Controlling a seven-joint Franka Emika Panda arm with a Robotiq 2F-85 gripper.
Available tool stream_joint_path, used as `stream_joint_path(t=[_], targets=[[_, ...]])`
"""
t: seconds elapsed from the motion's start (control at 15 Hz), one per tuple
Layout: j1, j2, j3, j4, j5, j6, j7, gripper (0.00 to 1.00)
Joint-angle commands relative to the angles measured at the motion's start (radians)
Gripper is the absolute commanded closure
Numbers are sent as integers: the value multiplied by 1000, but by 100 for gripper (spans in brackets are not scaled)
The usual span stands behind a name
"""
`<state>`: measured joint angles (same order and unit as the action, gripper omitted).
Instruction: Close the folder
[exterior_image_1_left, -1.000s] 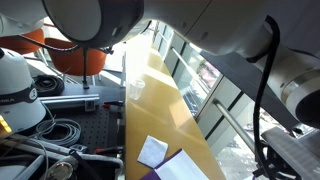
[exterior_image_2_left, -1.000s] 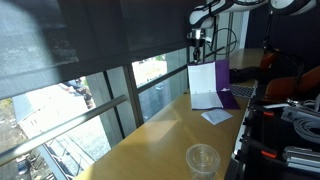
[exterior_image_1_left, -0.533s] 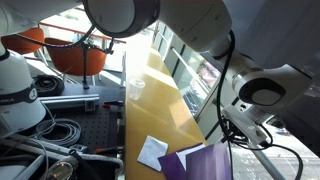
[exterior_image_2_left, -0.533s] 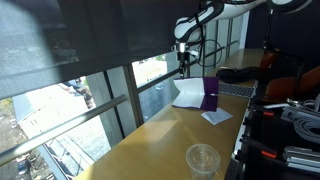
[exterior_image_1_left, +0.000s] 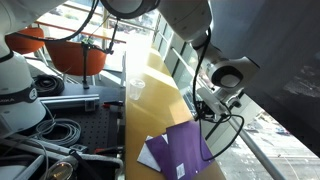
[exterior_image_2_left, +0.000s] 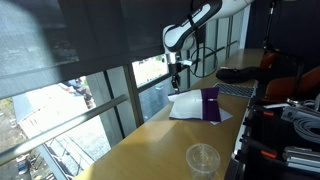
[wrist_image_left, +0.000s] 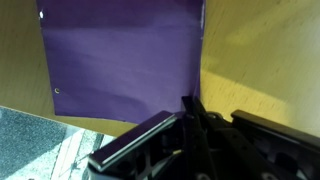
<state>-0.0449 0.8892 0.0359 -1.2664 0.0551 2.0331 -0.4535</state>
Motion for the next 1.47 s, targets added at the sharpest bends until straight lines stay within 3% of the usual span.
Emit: stream_joint_path(t=[0.0,0.07,0.13,0.27,0.6,0.87,1.13,1.4], targets=[[19,-121,0,-224,-60,48,46,100],[21,-136,-2,-259,-74,54,52,100],[24,-153,-3,-296,-89,68,58,74],[18,-179,-2,-344,-111,111,56,68],[-5,-269,6,-388,-113,208,50,32],[-19,-423,9,-562,-88,380,75,2],[-55,-582,3,-776,-14,591,158,0],[-112,-734,7,-943,103,734,140,0]])
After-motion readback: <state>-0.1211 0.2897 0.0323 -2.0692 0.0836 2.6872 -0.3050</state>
